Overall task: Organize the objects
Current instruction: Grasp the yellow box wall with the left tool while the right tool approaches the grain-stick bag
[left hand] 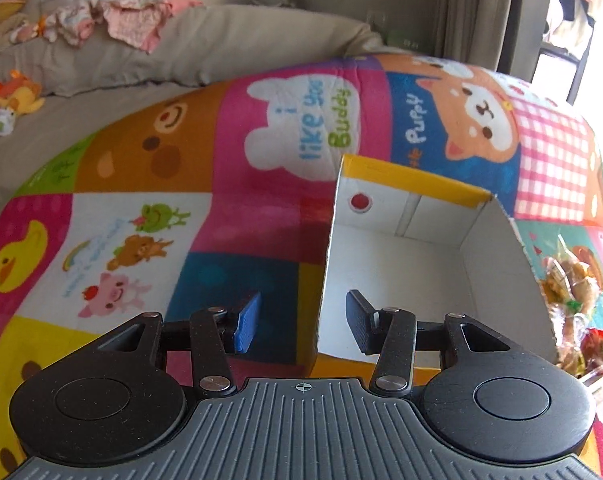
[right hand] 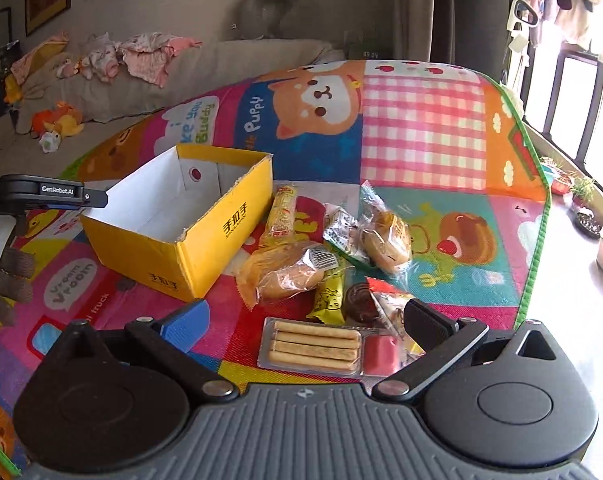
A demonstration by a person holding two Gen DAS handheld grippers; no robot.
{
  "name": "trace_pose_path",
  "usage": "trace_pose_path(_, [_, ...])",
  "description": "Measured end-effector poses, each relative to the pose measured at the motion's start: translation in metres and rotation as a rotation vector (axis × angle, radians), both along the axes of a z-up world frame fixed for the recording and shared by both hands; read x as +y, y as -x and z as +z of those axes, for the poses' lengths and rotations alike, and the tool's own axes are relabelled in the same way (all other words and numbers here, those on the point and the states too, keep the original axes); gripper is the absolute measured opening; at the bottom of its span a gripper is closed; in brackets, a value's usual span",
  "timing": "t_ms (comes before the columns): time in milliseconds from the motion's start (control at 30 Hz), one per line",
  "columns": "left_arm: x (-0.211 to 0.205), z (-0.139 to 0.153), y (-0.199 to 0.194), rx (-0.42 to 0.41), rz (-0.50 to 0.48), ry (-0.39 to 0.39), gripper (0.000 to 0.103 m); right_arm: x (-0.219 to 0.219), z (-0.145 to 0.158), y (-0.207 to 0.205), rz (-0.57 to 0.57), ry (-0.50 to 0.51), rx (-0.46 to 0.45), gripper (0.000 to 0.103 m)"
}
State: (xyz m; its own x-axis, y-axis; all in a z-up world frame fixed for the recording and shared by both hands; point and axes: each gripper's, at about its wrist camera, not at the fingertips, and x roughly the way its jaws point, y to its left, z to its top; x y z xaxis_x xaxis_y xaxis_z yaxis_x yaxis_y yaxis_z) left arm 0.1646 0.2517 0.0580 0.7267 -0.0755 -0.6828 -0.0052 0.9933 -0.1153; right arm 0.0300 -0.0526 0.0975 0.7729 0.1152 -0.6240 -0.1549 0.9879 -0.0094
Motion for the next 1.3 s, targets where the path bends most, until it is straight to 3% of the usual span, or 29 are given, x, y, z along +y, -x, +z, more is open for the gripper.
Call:
trace_pose_path(167, [0.006,-0.021,-0.018,0.054,0.026,0.026,0.04,-0.018,0.006,-0.016,-0.033,0.016,0.0,0.103])
trace_pose_path(300, [0.009,-0.019,-0.015,0.118,0.028,0.068,0.013,-0.044,0.011,-0.045,-0.09,-0.1,0.051,0.103])
trace_pose_path(433, [0.009,-0.018,0.001,0.141,0.063,0.095,0.011,-0.058,0.012,-0.083,-0.119,-0.26,0.109,0.103])
trace_pose_path(533, [0.004,-0.021,0.009,0.16,0.067,0.136,0.011,-0.039,0.012,-0.115,-0.074,-0.218,0.12,0.1])
trace_pose_path(567, [0.003,-0.021,0.011,0.162,0.071,0.155,0.011,-0.032,0.01,-0.125,-0.057,-0.209,0.129,0.097])
trace_pose_path(633, [0.001,-0.022,0.015,0.158,0.076,0.173,0.011,-0.016,0.003,-0.15,-0.011,-0.218,0.168,0.079])
trace_pose_path(767, [0.004,-0.024,0.017,0.158,0.09,0.211,0.011,0.014,-0.018,-0.203,0.014,-0.236,0.231,0.068])
trace_pose_path(900, [0.011,-0.025,0.016,0.164,0.104,0.229,0.013,0.026,-0.049,-0.245,-0.051,-0.254,0.314,0.053])
trace_pose_path(1033, [0.008,-0.026,0.014,0.17,0.097,0.203,0.014,0.023,-0.066,-0.265,-0.055,-0.361,0.354,0.053])
trace_pose_path(1300, [0.0,-0.032,0.005,0.198,0.069,0.133,0.013,0.026,-0.066,-0.266,-0.004,-0.365,0.378,0.052])
